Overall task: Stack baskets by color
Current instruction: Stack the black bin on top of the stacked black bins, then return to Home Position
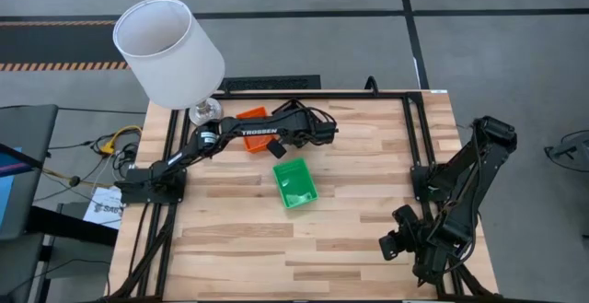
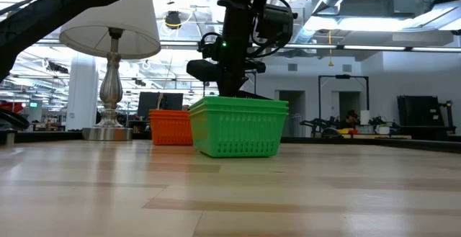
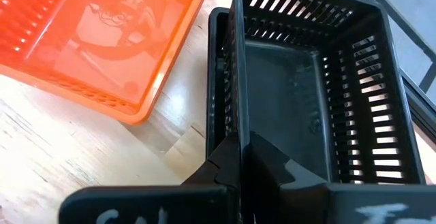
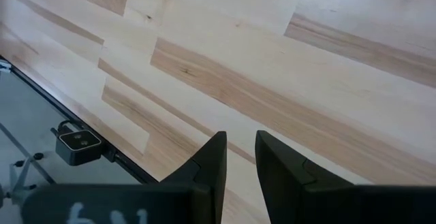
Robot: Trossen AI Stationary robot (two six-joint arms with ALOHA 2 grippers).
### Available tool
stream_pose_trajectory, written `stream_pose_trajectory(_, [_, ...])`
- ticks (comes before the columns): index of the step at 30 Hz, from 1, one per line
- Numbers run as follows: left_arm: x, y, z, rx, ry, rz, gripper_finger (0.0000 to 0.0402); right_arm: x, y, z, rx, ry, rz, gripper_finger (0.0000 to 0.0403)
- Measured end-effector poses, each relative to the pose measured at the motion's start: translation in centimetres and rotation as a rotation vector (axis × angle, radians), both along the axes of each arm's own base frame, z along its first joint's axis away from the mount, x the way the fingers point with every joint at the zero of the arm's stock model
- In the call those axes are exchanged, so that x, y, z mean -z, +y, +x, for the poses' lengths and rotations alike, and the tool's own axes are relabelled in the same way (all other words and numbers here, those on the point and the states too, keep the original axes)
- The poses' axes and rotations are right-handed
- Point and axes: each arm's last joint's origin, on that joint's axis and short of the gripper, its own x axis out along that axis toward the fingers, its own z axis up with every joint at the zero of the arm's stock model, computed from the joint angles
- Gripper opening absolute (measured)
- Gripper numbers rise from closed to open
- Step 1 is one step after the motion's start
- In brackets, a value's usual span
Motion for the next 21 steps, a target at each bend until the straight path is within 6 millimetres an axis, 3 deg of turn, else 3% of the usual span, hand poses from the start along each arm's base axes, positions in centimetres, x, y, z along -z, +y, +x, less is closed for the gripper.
stream_pose_trajectory(7, [-0.02,0.00,-0.03,0.001,0.003,0.000,0.0008,0.00,0.00,0.00,-0.002,0.000,-0.001,0.0102])
stream_pose_trajectory(16, [-0.05,0.18,-0.07,0.013,0.013,-0.001,0.0084,0.01,-0.02,-0.01,-0.002,0.001,-0.003,0.0102])
stream_pose_trajectory(21, [0.00,0.62,-0.17,0.005,0.009,-0.032,0.0105,0.01,-0.02,-0.01,-0.002,0.001,-0.004,0.0102])
